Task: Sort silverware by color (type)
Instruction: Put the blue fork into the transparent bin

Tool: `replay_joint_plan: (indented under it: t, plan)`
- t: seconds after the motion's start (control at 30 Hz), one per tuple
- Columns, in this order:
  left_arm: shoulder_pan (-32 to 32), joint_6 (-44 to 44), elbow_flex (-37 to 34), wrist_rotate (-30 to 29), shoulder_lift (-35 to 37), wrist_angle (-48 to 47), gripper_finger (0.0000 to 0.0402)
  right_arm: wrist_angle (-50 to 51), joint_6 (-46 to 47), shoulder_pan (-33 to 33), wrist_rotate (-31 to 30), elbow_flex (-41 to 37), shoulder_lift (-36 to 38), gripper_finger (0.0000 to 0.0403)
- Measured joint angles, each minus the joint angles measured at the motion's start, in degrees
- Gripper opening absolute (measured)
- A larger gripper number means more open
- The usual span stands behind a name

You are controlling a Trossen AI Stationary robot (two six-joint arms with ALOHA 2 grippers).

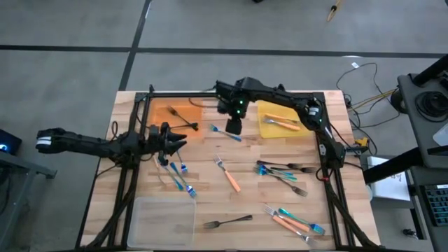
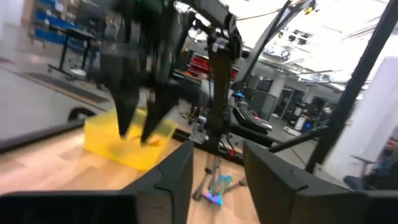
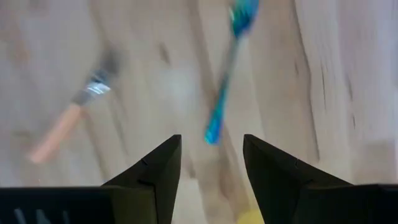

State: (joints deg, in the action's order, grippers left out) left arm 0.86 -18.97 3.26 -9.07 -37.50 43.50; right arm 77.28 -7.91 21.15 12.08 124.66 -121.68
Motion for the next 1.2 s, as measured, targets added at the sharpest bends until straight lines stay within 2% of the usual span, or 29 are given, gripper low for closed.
replay_joint_plan:
  t: [0.17,0.33,0.4,0.57,0.73,0.9,1.2]
  plan:
    - [0.09,0.4,5.31,-2.04,-3.46,-4.99,0.0158,0.36,0.51,-0.4,-8.86,-9.43,3.03,0.016]
    - [0.09,0.46,12.47,-2.09,-7.24,-17.88,0.0161,-4.62,2.59,-0.4,-9.17,-21.46,10.82,0.0154]
    - [0.09,0.51,14.71,-2.5,-8.86,-21.8,0.0159,-10.21,4.63,-0.42,-9.09,-27.23,15.32,0.0153]
    - [0.09,1.98,18.46,-2.99,-13.85,-22.77,0.0155,-29.4,9.63,-0.79,-8.79,-42.84,25.02,0.0155]
    - [0.09,2.16,20.55,-2.97,-17.98,-23.04,0.0153,-50.78,14.57,-1.48,-8.46,-54.75,28.29,0.0155]
    - [0.09,0.35,22.08,-2.96,-21.1,-23.07,0.0153,-63.22,18.56,-2.11,-7.51,-58.33,24.59,0.0155]
    - [0.09,0.43,25.83,-2.92,-24.07,-23.32,0.0153,-64.06,20.2,-2.06,-7.63,-51.78,15.63,0.0151]
